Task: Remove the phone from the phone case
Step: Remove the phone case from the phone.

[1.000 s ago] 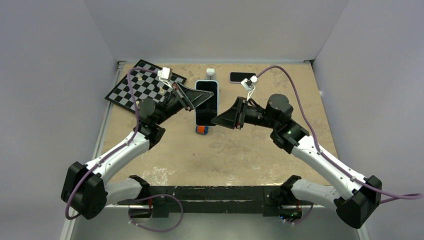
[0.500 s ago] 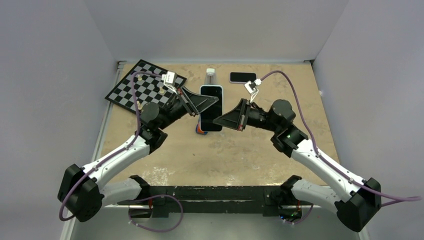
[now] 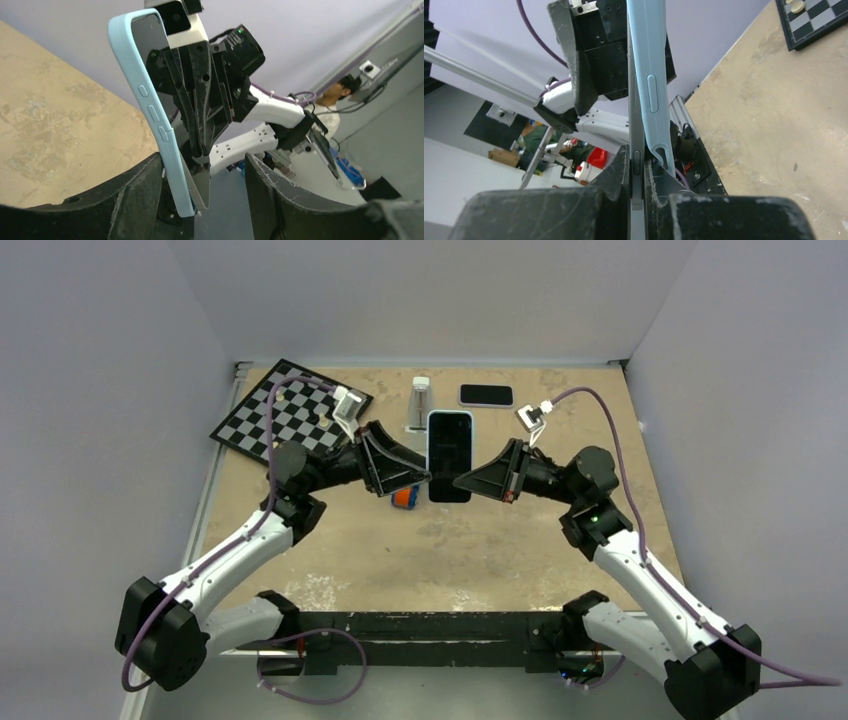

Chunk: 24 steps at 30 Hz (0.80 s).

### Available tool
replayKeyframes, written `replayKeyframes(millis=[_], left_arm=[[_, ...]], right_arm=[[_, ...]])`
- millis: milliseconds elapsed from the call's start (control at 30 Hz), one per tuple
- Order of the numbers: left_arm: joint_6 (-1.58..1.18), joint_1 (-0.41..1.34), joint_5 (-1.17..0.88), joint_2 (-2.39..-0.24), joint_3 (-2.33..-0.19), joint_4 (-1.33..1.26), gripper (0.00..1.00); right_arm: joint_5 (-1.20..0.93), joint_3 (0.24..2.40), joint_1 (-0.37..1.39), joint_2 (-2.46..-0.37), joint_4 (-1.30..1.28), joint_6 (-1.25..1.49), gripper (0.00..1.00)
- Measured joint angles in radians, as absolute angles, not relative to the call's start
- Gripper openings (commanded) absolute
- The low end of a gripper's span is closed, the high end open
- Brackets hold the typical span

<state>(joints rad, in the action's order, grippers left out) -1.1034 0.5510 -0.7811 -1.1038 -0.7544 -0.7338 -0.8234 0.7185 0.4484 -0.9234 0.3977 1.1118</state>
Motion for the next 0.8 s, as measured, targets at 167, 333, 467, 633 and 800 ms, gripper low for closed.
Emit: replayKeyframes(millis=[167,333,467,633,800], left_arm=[[-0.97,0.551,-0.91,-1.067,-0.762,-0.612,0.57],[-0.834,0.551,-0.985,-1.021,-0.778,-0.47,0.59],[-0.789,0.556,-1.018,-1.018,-0.792,-0.429,0.54],[-0.766,0.58,-1.024,-1.034,-0.801,-0.418,0.4],[-0.769,0.601,-1.023,-1.063,-0.807,-0.422,0.36]], right_arm=[[-0.894,0.715,0.429,-0.89,0.416,1.126,0.0],[-0.938,0.715,0.424,-0.878,0.443,1.136,0.0],[-0.963,0.715,0.424,-0.882,0.478,1.162,0.0],[-0.965,0.715,0.424,-0.891,0.505,1.18,0.0],[-0.965,0.715,0.424,-0.897,0.511,1.19,0.0]])
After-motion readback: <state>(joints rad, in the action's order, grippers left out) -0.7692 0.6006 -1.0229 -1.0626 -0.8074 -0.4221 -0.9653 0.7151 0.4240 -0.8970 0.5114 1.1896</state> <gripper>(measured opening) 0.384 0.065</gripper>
